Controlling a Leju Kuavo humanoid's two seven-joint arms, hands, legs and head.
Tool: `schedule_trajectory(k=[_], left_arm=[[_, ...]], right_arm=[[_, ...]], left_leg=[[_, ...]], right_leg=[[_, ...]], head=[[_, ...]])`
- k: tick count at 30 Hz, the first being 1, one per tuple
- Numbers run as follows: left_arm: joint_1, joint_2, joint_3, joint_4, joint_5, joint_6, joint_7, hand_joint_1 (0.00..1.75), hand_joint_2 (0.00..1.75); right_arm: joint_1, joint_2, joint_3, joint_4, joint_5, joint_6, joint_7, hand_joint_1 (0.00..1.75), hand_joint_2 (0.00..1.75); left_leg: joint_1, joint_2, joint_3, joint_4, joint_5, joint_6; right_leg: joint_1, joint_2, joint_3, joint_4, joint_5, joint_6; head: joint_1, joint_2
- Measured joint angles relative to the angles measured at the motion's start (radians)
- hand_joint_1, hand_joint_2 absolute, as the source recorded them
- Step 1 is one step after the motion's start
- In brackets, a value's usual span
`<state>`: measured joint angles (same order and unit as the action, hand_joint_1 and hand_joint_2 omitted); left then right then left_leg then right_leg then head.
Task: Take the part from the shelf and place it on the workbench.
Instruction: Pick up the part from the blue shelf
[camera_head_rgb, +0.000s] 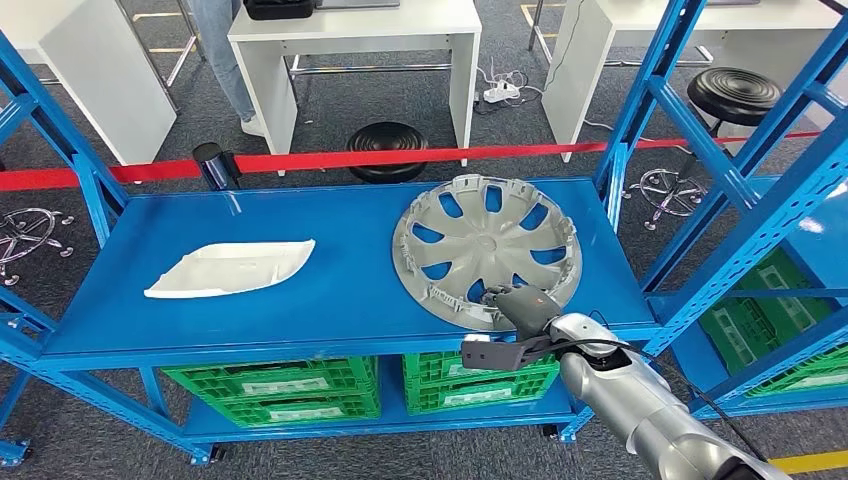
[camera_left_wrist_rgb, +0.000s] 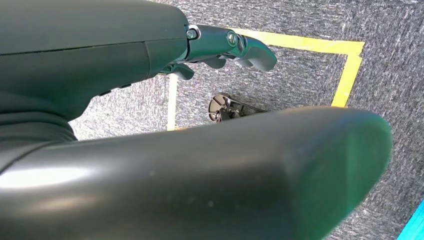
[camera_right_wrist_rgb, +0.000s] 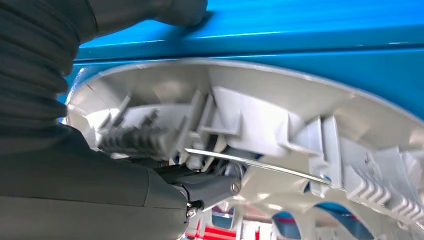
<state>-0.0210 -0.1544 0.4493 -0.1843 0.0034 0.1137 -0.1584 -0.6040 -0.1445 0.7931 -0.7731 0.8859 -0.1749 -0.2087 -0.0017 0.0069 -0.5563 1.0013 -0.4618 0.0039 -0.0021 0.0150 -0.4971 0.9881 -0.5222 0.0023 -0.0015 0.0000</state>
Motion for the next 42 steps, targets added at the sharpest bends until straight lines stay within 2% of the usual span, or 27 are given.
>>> schedule_trajectory(k=[4, 10, 19, 23, 28, 32, 35, 38, 42], left_arm=[[0.0, 0.001, 0.002, 0.0, 0.0, 0.0, 0.002, 0.0, 0.0], [0.0, 0.001, 0.004, 0.0, 0.0, 0.001, 0.0, 0.0, 0.0], [0.001, 0.001, 0.012, 0.0, 0.0, 0.003, -0.003, 0.0, 0.0], [0.002, 0.001, 0.02, 0.0, -0.001, 0.005, -0.008, 0.0, 0.0], [0.002, 0.001, 0.032, 0.0, 0.0, 0.016, -0.01, 0.0, 0.0], [0.001, 0.0, 0.045, 0.0, 0.003, 0.021, -0.011, 0.0, 0.0], [0.002, 0.0, 0.051, 0.0, 0.003, 0.022, -0.018, 0.0, 0.0], [0.002, 0.0, 0.052, 0.0, -0.002, 0.022, -0.03, 0.0, 0.0], [0.001, 0.0, 0.053, 0.0, -0.025, 0.019, -0.048, 0.0, 0.0]], right_arm=[[0.0, 0.0, 0.003, -0.003, 0.01, -0.022, 0.015, 1.75, 1.75], [0.032, -0.015, 0.0, -0.056, 0.023, -0.057, 0.041, 1.75, 1.75], [0.066, -0.042, -0.019, -0.138, 0.011, -0.054, 0.036, 1.75, 1.75], [0.085, -0.085, -0.061, -0.262, -0.122, -0.01, -0.021, 1.75, 1.75], [0.143, -0.128, -0.183, -0.498, -0.363, 0.017, -0.114, 1.75, 1.75], [0.205, -0.131, -0.287, -0.668, -0.515, 0.011, -0.185, 1.75, 1.75], [0.266, -0.128, -0.348, -0.775, -0.564, -0.001, -0.229, 1.75, 1.75], [0.322, -0.115, -0.384, -0.843, -0.608, 0.0, -0.263, 1.75, 1.75], [0.365, -0.089, -0.427, -0.899, -0.729, 0.034, -0.291, 1.75, 1.75]], left_leg=[[0.001, 0.0, 0.0, 0.0, 0.004, 0.0], [0.001, -0.001, -0.002, 0.0, 0.007, 0.001], [0.001, -0.001, -0.008, 0.0, 0.007, 0.001], [0.001, -0.001, -0.01, 0.0, 0.007, 0.001], [0.001, -0.002, -0.012, 0.0, 0.006, 0.0], [0.001, -0.003, -0.015, -0.001, 0.006, 0.0], [0.001, -0.006, -0.016, -0.001, 0.006, 0.0], [0.001, -0.007, -0.017, -0.001, 0.006, -0.001], [0.001, -0.007, -0.017, -0.001, 0.006, -0.001]], right_leg=[[0.001, 0.0, 0.0, 0.0, 0.003, -0.002], [0.001, -0.001, -0.001, 0.0, 0.008, 0.002], [0.001, -0.001, -0.006, 0.0, 0.009, 0.002], [0.001, -0.001, -0.009, 0.0, 0.009, 0.002], [0.001, -0.001, -0.011, 0.0, 0.008, 0.002], [0.001, -0.003, -0.013, 0.0, 0.007, 0.001], [0.001, -0.007, -0.013, 0.0, 0.005, 0.001], [0.001, -0.008, -0.013, 0.0, 0.004, 0.0], [0.001, -0.008, -0.014, 0.0, 0.004, 0.0]], head=[[0.0, 0.0], [0.0, 0.0], [0.0, 0.0], [0.0, 0.0], [0.0, 0.0], [0.0, 0.0], [0.0, 0.0], [0.0, 0.0], [0.0, 0.0]])
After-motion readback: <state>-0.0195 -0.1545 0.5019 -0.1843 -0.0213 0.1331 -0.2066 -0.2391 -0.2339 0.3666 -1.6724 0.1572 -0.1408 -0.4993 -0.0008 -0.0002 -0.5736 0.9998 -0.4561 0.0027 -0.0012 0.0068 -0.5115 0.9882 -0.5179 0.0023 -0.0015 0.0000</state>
